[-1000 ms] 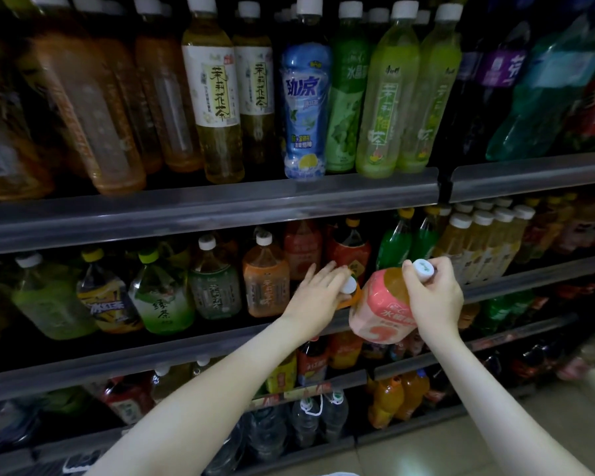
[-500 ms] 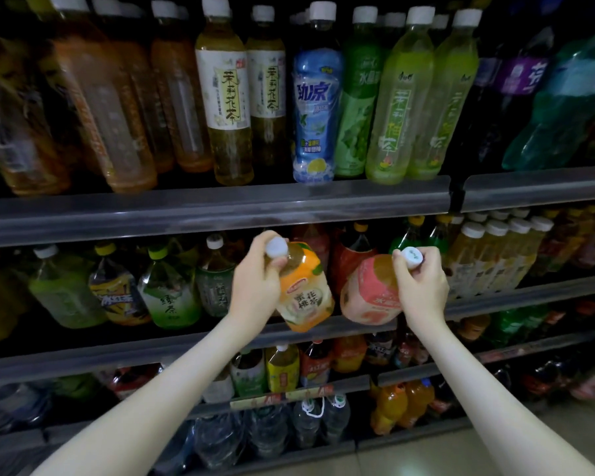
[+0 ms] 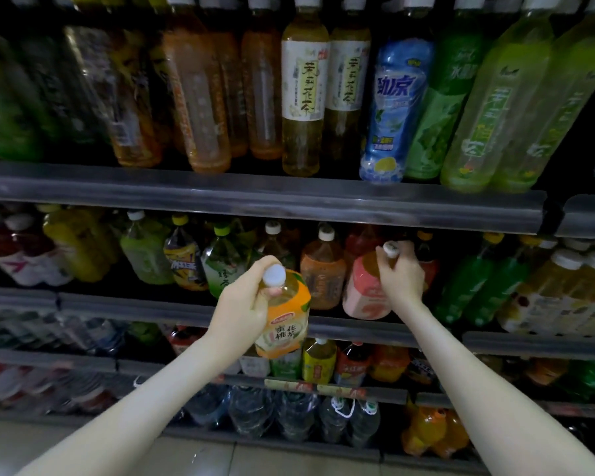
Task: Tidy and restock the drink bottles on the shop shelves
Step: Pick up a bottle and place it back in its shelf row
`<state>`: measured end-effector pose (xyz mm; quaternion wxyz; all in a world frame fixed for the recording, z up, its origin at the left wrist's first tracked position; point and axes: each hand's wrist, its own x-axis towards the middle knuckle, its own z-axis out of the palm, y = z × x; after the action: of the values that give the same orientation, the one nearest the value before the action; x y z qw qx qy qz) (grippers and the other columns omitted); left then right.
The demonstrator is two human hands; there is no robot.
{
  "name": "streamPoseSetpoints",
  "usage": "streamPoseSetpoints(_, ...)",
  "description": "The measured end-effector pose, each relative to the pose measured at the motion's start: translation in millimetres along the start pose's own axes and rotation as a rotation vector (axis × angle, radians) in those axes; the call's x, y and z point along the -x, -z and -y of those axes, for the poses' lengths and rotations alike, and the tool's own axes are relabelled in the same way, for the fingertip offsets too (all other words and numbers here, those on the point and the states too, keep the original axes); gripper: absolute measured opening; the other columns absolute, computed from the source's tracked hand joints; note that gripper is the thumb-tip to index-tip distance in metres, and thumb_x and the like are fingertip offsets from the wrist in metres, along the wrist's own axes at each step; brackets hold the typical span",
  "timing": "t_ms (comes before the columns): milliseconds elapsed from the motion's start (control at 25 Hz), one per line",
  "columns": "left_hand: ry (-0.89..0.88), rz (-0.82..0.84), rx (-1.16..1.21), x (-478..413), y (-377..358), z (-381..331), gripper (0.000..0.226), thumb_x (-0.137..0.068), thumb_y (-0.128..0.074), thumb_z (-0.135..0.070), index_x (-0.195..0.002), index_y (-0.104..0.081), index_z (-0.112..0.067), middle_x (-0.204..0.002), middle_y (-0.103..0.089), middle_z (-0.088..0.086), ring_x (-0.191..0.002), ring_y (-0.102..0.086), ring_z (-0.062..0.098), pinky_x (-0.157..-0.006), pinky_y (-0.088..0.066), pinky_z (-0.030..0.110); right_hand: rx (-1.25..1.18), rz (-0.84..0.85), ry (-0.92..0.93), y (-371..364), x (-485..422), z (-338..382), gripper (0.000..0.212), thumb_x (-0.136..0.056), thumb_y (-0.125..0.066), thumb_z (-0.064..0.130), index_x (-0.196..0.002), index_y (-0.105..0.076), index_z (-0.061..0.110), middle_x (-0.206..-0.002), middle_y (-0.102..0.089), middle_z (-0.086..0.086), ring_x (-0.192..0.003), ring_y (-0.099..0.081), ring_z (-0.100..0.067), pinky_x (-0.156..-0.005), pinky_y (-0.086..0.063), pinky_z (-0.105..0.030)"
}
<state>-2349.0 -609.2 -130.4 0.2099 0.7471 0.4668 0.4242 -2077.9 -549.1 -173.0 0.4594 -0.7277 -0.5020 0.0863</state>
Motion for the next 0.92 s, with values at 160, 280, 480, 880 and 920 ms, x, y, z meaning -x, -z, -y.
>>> streamPoseSetpoints(160, 0.080, -0.014, 0.043, 15, 0, 3, 0.034, -0.093, -0.051, 0.001, -0.119, -0.054, -0.020, -0.097, -0.060, -0.018, -0.087, -0.054, -0.016, -0.072, -0.038, 0.002, 0.111, 0.166, -0.022, -13, -20, 5, 0.038, -0.097, -0.050, 0.035, -0.124, -0.046, 0.009, -0.124, -0.053, -0.016, -0.115, -0.051, -0.034, -0.087, -0.040, -0.034)
streamPoseSetpoints(280, 0.150, -0.026, 0.042, 27, -6, 8, 0.033, -0.094, -0.051, -0.002, -0.122, -0.056, -0.020, -0.098, -0.064, -0.013, -0.091, -0.055, -0.012, -0.071, -0.040, 0.003, 0.358, 0.274, -0.008, -12, -11, -1, 0.070, -0.092, -0.055, 0.045, -0.147, -0.018, 0.024, -0.152, -0.017, -0.019, -0.139, -0.019, -0.035, -0.111, -0.023, -0.048)
streamPoseSetpoints(480, 0.178, -0.033, 0.034, 39, -9, 9, 0.032, -0.093, -0.052, -0.001, -0.117, -0.057, -0.022, -0.083, -0.065, -0.005, -0.078, -0.057, 0.008, -0.063, -0.042, 0.012, 0.491, 0.454, 0.195, -18, 9, -31, 0.086, -0.091, -0.061, 0.021, -0.149, -0.002, 0.045, -0.158, 0.015, -0.005, -0.146, 0.011, -0.030, -0.111, -0.029, -0.055)
streamPoseSetpoints(880, 0.237, -0.025, 0.007, 69, 5, 40, 0.036, -0.091, -0.051, 0.002, -0.119, -0.056, -0.022, -0.092, -0.065, -0.004, -0.083, -0.056, 0.012, -0.072, -0.044, 0.024, 0.437, 0.229, 0.186, -31, 52, 10, 0.087, -0.090, -0.061, 0.037, -0.152, -0.002, 0.031, -0.159, 0.000, -0.017, -0.146, 0.002, -0.034, -0.116, -0.007, -0.052)
streamPoseSetpoints(920, 0.234, -0.023, 0.022, 73, 9, 47, 0.034, -0.091, -0.051, -0.001, -0.118, -0.056, -0.021, -0.092, -0.065, -0.004, -0.083, -0.056, 0.012, -0.073, -0.043, 0.020, 0.233, 0.331, 0.209, -31, 78, 18, 0.082, -0.089, -0.062, 0.040, -0.152, -0.011, 0.031, -0.157, -0.015, -0.011, -0.145, -0.010, -0.026, -0.118, -0.014, -0.048)
